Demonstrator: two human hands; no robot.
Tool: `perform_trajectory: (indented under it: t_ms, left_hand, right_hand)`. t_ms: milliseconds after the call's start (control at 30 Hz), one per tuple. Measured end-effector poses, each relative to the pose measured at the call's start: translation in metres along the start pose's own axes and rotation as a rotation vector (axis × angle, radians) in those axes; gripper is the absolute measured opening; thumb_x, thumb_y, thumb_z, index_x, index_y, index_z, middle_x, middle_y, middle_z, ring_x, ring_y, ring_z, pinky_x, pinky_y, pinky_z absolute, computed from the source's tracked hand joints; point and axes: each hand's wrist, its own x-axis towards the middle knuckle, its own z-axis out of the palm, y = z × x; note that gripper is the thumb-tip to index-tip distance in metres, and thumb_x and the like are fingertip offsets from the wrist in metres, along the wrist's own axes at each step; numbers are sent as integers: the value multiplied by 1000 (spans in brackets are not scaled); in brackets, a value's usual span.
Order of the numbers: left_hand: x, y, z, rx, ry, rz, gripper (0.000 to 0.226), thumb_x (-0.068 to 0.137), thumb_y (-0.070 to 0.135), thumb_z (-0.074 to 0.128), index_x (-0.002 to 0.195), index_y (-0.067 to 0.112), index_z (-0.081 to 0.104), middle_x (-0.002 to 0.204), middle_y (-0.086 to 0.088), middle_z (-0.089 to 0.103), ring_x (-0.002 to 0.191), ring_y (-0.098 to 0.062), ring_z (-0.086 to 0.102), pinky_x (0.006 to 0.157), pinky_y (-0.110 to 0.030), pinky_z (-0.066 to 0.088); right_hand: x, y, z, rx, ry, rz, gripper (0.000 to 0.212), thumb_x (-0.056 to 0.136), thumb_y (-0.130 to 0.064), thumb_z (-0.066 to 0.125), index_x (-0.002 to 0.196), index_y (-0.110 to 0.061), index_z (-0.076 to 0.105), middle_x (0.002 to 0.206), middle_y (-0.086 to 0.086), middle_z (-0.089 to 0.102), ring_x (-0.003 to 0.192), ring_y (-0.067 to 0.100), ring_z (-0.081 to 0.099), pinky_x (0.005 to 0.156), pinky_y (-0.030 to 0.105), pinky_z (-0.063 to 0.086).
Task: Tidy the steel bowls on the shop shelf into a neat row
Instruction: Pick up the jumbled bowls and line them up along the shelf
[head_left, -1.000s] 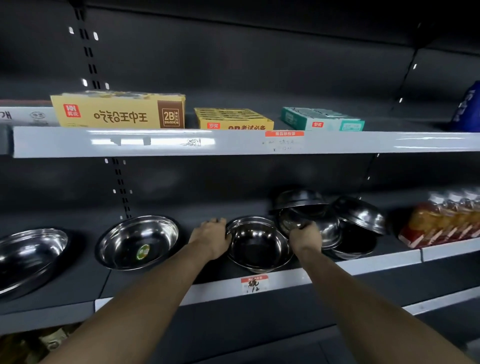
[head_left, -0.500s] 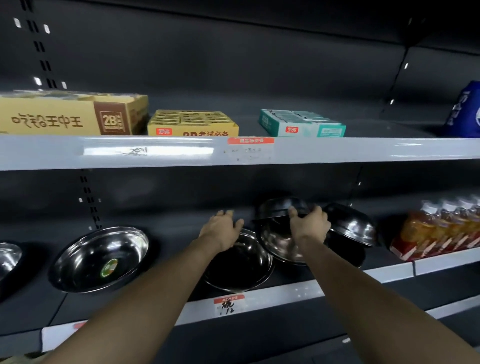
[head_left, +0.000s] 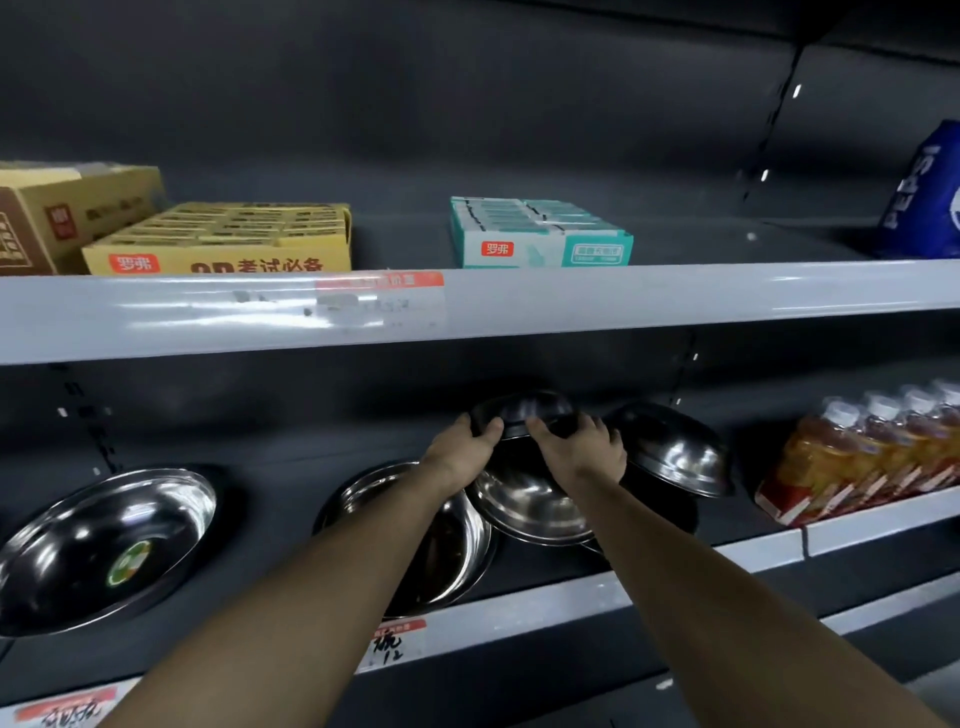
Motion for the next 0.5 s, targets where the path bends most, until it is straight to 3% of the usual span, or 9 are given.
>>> perform_trajectory:
  t_ms: [67,200,300,400,500]
  left_hand:
    - [-3,1,5,-54,19,0,82,87,69,44,153,24,28,152,-4,44,138,-25,44,102,-26,32]
    - [-10,1,1,-138,56,29,79,90,64,48,154,24,27,156,-2,38,142,-22,38,108,-26,29]
    - [-19,2,-6,-141,91,76,77,90,63,47,154,27,26,156,0,37,142,-22,38,108,-27,29]
    - [-30,2,-16,-123,199,164,61,93,57,47,146,27,42,147,-1,50,136,-23,46,108,-30,34]
    - [-43,0,-28,-183,309,225,49,96,49,49,137,24,52,138,-3,56,130,-22,50,108,-32,38]
  right_hand:
    - [-2,0,-1,-27,11,0,98,81,-80,45,154,-16,36,163,5,29,153,32,12,123,47,9]
    - [-6,-5,-4,6,43,-12,97,80,-81,45,150,-14,42,159,4,37,151,32,15,123,48,7]
    - [-18,-14,-4,108,139,-55,90,82,-74,52,144,-9,50,152,6,47,146,32,27,121,46,14]
    - [-35,-23,-2,198,232,-132,83,84,-68,59,138,-5,55,145,11,53,138,31,39,117,43,27]
    - [-53,-33,2,304,255,-200,86,85,-64,61,143,-3,49,149,12,48,140,28,37,118,42,29]
